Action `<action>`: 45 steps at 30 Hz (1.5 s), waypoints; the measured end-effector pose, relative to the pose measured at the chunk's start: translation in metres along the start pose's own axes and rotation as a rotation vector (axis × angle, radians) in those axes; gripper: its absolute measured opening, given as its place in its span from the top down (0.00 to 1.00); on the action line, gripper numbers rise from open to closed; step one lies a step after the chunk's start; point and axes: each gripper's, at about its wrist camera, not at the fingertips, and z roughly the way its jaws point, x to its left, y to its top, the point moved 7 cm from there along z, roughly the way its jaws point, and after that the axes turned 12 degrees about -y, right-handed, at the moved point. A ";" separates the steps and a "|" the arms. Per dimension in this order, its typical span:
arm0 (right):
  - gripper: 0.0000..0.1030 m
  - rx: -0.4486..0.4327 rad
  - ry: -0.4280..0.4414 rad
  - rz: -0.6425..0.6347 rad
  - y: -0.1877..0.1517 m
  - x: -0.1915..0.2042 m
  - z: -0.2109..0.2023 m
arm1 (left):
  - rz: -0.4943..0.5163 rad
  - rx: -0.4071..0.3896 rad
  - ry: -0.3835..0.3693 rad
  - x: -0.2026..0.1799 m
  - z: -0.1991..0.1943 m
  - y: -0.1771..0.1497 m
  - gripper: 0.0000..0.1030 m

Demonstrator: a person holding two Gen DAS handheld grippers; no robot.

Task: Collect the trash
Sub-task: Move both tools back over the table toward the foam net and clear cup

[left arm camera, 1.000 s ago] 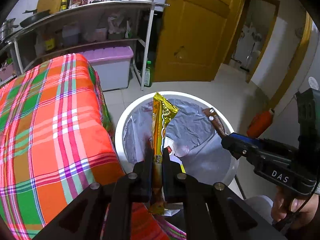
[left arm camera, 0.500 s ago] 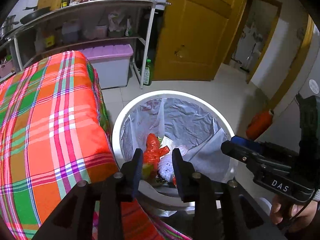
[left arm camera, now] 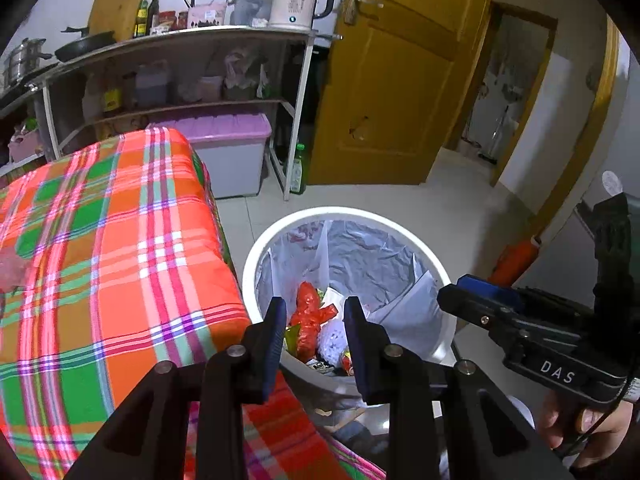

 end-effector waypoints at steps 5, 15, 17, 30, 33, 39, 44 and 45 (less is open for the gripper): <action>0.65 -0.019 0.013 -0.025 0.001 0.014 -0.012 | 0.003 -0.043 0.018 0.000 -0.023 -0.001 0.71; 0.65 -0.058 0.044 -0.084 0.001 0.043 -0.032 | -0.009 -0.102 0.058 0.009 -0.061 -0.006 0.71; 0.64 -0.063 0.047 -0.093 0.001 0.049 -0.035 | -0.016 -0.112 0.067 0.014 -0.070 -0.007 0.71; 0.62 -0.074 0.105 -0.160 -0.002 0.090 -0.043 | -0.057 -0.160 0.133 0.041 -0.111 -0.020 0.71; 0.61 -0.072 0.122 -0.175 -0.004 0.098 -0.043 | -0.068 -0.170 0.148 0.048 -0.119 -0.023 0.71; 0.61 -0.070 0.159 -0.212 -0.007 0.120 -0.043 | -0.097 -0.179 0.181 0.067 -0.132 -0.033 0.71; 0.58 -0.064 0.180 -0.236 -0.009 0.138 -0.040 | -0.141 -0.182 0.207 0.086 -0.141 -0.043 0.71; 0.57 -0.064 0.182 -0.242 -0.009 0.141 -0.039 | -0.149 -0.185 0.210 0.090 -0.144 -0.044 0.71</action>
